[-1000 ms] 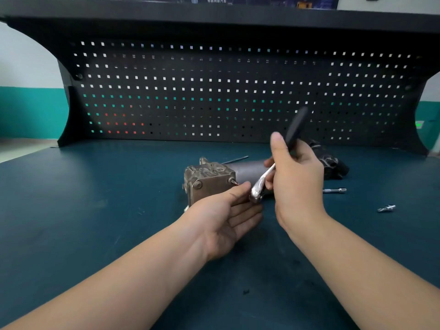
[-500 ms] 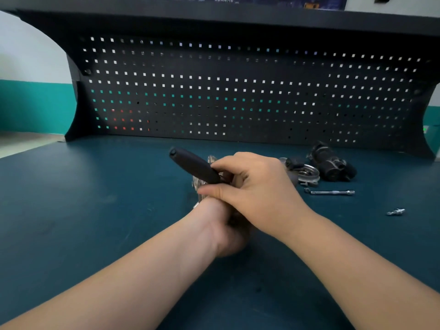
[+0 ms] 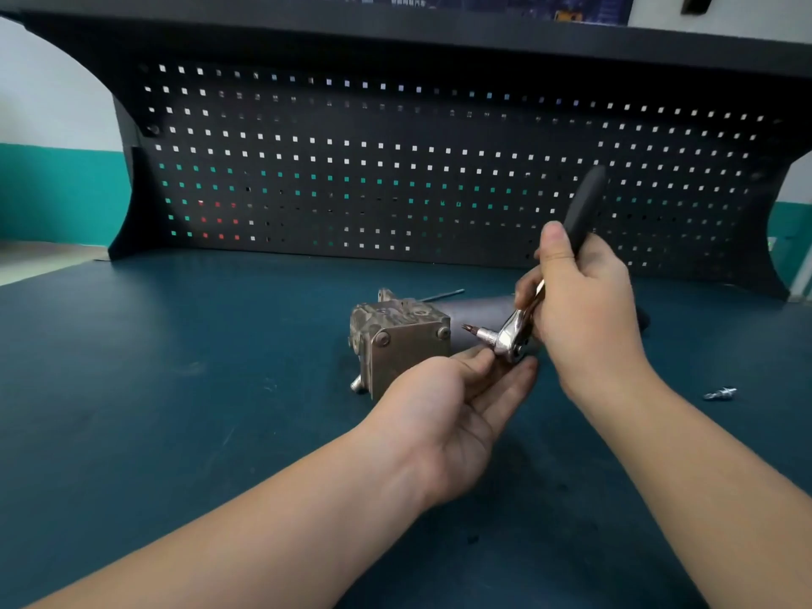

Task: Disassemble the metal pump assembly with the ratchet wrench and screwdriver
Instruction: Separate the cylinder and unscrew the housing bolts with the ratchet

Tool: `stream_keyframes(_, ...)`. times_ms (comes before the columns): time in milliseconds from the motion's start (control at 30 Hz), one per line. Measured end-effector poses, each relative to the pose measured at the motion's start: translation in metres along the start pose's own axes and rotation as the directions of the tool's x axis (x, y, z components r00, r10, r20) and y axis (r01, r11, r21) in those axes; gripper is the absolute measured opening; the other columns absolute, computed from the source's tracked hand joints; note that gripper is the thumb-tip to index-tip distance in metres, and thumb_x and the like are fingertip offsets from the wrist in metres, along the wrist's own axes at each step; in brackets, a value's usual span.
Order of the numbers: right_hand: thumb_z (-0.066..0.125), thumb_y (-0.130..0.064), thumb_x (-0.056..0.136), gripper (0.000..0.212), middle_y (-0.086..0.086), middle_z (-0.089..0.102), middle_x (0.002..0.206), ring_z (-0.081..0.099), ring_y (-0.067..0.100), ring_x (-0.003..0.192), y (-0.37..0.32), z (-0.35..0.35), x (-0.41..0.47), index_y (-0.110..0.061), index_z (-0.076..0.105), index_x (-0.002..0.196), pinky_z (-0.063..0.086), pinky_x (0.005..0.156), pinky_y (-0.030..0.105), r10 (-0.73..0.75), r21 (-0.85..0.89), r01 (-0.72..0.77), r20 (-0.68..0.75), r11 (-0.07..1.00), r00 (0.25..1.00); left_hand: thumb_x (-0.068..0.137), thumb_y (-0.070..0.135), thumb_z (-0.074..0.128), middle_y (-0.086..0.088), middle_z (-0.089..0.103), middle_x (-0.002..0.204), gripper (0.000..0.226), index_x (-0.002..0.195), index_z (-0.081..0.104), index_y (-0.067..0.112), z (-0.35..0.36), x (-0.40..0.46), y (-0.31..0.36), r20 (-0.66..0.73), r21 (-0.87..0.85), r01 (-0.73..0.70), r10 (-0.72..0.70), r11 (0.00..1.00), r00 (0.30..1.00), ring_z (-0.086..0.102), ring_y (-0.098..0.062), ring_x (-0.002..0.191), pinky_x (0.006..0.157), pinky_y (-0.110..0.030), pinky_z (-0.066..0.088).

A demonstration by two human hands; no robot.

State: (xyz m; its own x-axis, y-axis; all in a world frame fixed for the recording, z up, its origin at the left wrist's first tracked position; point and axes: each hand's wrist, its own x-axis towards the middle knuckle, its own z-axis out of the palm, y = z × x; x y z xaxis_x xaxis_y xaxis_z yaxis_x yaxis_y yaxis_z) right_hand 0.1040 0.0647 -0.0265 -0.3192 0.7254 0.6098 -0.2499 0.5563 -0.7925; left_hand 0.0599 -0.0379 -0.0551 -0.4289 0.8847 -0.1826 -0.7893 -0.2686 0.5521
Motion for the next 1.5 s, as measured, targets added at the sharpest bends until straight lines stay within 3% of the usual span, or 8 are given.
stream_keyframes(333, 0.045, -0.036, 0.099, 0.027, -0.002, 0.057, 0.047, 0.039, 0.003, 0.031, 0.02, 0.008, 0.0, -0.017, 0.048, 0.081, 0.029, 0.034, 0.016, 0.153, 0.133, -0.161, 0.069, 0.978, 0.986, 0.093, -0.007, 0.042, -0.019, 0.064, 0.078, 0.016, 0.093, 0.058, -0.008, 0.0, -0.005, 0.001, -0.166, 0.334, -0.061, 0.122, 0.941, 0.979, 0.064, -0.022, 0.057, 0.047, -0.025, 0.056)
stream_keyframes(433, 0.046, -0.035, 0.099, 0.026, 0.0, 0.059, 0.048, 0.038, 0.005, 0.03, 0.023, 0.009, 0.0, -0.016, 0.048, 0.081, 0.028, 0.034, 0.017, 0.174, 0.162, -0.181, 0.061, 0.97, 0.983, 0.086, 0.008, 0.05, -0.004, 0.065, 0.059, 0.02, 0.074, 0.066, 0.011, -0.003, -0.012, 0.016, -0.004, 0.949, -0.143, 0.462, 0.283, 0.887, 0.059, -0.015, 0.047, 0.038, -0.018, 0.043)
stream_keyframes(500, 0.045, -0.033, 0.1, 0.027, -0.001, 0.056, 0.046, 0.036, 0.004, 0.028, 0.022, 0.009, 0.0, -0.015, 0.047, 0.081, 0.026, 0.033, 0.014, 0.23, 0.214, -0.234, 0.044, 0.948, 0.972, 0.081, 0.022, 0.051, 0.004, 0.067, 0.064, 0.02, 0.071, 0.067, 0.014, -0.006, -0.011, 0.034, 0.312, 0.95, -0.18, 0.734, -0.256, 0.603, 0.06, -0.015, 0.063, 0.053, -0.022, 0.044)
stream_keyframes(567, 0.044, -0.032, 0.101, 0.028, -0.001, 0.053, 0.044, 0.034, 0.003, 0.026, 0.021, 0.009, 0.0, -0.014, 0.048, 0.08, 0.024, 0.032, 0.011, 0.292, 0.253, -0.288, 0.024, 0.924, 0.956, 0.079, 0.026, 0.05, 0.012, 0.065, 0.069, 0.018, 0.075, 0.067, 0.022, -0.008, -0.011, 0.057, 0.436, 0.897, -0.249, 0.82, -0.364, 0.371, 0.058, -0.013, 0.076, 0.062, -0.024, 0.042)
stream_keyframes(700, 0.042, -0.029, 0.102, 0.028, 0.004, 0.049, 0.052, 0.032, 0.003, 0.025, 0.014, 0.008, 0.0, -0.012, 0.046, 0.08, 0.023, 0.031, 0.01, 0.351, 0.344, -0.337, 0.021, 0.877, 0.936, 0.079, 0.043, 0.065, 0.011, 0.054, 0.126, 0.049, 0.125, 0.056, 0.028, -0.035, 0.01, 0.087, 0.522, 0.826, -0.248, 0.524, -0.506, 0.673, 0.037, -0.014, 0.126, 0.105, -0.025, 0.031)
stream_keyframes(800, 0.041, -0.029, 0.102, 0.028, 0.006, 0.05, 0.055, 0.034, 0.002, 0.026, 0.014, 0.009, -0.001, -0.012, 0.046, 0.082, 0.024, 0.031, 0.01, 0.351, 0.356, -0.339, 0.032, 0.871, 0.936, 0.073, 0.04, 0.075, 0.011, 0.046, 0.129, 0.066, 0.132, 0.047, 0.03, -0.05, 0.023, 0.081, 0.476, 0.82, -0.298, 0.294, -0.489, 0.829, 0.039, -0.008, 0.125, 0.095, -0.008, 0.03)
stream_keyframes(1133, 0.044, -0.037, 0.099, 0.027, -0.008, 0.056, 0.043, 0.046, 0.003, 0.038, 0.021, 0.009, -0.003, -0.016, 0.05, 0.083, 0.037, 0.04, 0.019, 0.187, 0.139, -0.177, -0.068, 0.974, 0.98, 0.068, 0.032, 0.078, 0.033, 0.045, 0.091, 0.042, 0.109, 0.065, 0.035, -0.046, 0.028, 0.049, 0.414, 0.91, -0.32, 0.608, -0.263, 0.677, 0.044, 0.001, 0.093, 0.07, 0.011, 0.027)
stream_keyframes(1500, 0.047, -0.034, 0.097, 0.029, -0.011, 0.038, 0.052, 0.042, 0.003, 0.052, 0.008, -0.009, -0.001, -0.021, 0.039, 0.072, 0.032, 0.05, 0.019, -0.426, -0.373, 0.397, 0.005, 0.839, 0.905, 0.078, 0.04, 0.069, -0.001, 0.045, 0.131, 0.05, 0.123, 0.054, 0.023, -0.015, 0.03, -0.005, 0.289, 0.949, -0.092, 0.713, -0.303, 0.639, 0.03, -0.025, 0.128, 0.109, -0.041, 0.029)
